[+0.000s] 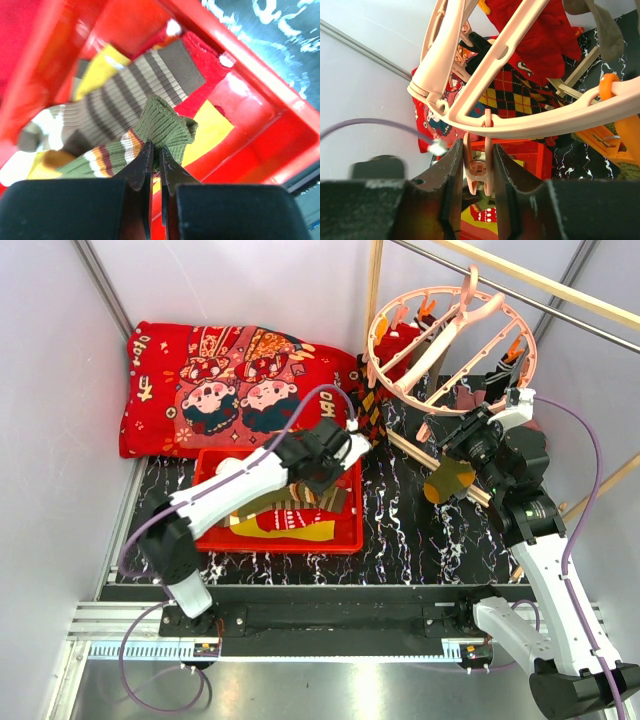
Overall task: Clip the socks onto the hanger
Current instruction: Pick up the sock from the bin, then clamp the sock onto the hanger.
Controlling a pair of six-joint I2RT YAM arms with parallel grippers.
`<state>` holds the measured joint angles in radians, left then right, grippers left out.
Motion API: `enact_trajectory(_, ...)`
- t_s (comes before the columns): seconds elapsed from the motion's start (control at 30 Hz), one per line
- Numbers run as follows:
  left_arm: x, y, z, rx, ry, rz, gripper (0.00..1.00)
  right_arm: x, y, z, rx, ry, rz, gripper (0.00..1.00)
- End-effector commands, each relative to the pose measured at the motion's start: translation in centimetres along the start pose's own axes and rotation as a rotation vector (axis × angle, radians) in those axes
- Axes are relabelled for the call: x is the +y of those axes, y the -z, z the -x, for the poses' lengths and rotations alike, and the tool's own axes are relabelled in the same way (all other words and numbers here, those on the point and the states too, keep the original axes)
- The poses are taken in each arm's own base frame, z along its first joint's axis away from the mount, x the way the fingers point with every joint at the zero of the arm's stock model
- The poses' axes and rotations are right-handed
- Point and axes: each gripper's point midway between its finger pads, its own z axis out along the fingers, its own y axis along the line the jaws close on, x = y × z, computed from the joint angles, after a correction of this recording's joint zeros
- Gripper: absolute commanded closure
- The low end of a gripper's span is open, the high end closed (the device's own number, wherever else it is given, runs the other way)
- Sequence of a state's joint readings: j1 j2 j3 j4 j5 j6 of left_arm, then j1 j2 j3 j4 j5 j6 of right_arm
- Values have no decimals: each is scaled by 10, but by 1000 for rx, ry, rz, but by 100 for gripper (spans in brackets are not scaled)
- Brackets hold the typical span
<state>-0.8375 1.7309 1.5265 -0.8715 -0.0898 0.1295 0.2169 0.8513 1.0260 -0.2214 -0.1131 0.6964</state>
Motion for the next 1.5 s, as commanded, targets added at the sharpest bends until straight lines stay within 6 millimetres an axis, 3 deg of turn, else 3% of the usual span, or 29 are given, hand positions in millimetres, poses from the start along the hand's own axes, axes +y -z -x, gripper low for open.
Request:
enact_trajectory(0.0, 3, 37, 11, -116, -5, -14, 99, 10, 4, 17, -64, 15, 24, 100)
enact_trajectory(0.13, 2, 76, 35, -285, 2, -38, 100, 10, 4, 17, -65, 20, 25, 100)
enact_trajectory(0.23, -1, 120, 62, -464, 0, -68, 100, 12, 5, 19, -70, 22, 29, 100)
enact_trajectory(0.5, 12, 255, 119, -909, -22, -30, 100, 12, 6, 19, -73, 20, 30, 100)
enact_trajectory(0.53, 13, 282, 128, -995, -28, -32, 100, 12, 6, 19, -74, 21, 31, 100)
enact_trajectory(0.63, 2, 329, 145, -1153, -39, -101, 100, 14, 4, 20, -72, 22, 38, 100)
enact_trajectory(0.73, -15, 354, 163, -1266, -54, -222, 100, 14, 3, 19, -70, 17, 40, 100)
enact_trajectory(0.87, -34, 360, 188, -1312, -19, -369, 100, 14, 3, 19, -71, 16, 43, 100)
enact_trajectory(0.9, -38, 349, 196, -1299, -14, -393, 100, 14, 3, 18, -69, 16, 43, 100)
enact_trajectory(1.13, -78, 332, 228, -1339, -9, -589, 100, 14, -1, 16, -61, 12, 49, 100)
enact_trajectory(1.2, -88, 320, 230, -1317, 5, -626, 100, 15, -1, 17, -63, 18, 54, 100)
enact_trajectory(1.4, -106, 309, 225, -1349, 36, -689, 100, 15, -1, 18, -65, 29, 56, 100)
enact_trajectory(1.47, -108, 289, 219, -1334, 68, -702, 100, 16, 0, 17, -63, 31, 58, 100)
